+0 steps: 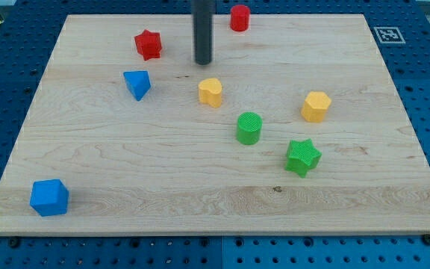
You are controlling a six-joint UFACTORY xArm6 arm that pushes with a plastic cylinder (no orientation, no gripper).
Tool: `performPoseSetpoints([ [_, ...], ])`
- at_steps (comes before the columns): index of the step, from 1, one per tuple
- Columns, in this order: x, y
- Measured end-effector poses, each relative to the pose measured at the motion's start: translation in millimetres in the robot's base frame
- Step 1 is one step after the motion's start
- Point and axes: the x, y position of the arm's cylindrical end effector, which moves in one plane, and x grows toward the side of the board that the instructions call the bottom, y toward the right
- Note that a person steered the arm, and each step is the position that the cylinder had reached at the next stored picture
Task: Push red star into red circle
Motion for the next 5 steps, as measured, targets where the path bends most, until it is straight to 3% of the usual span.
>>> performPoseSetpoints([
  [3,-10.6,-118.6],
  [4,-39.4,-129.1],
  [5,-44.6,-102.2],
])
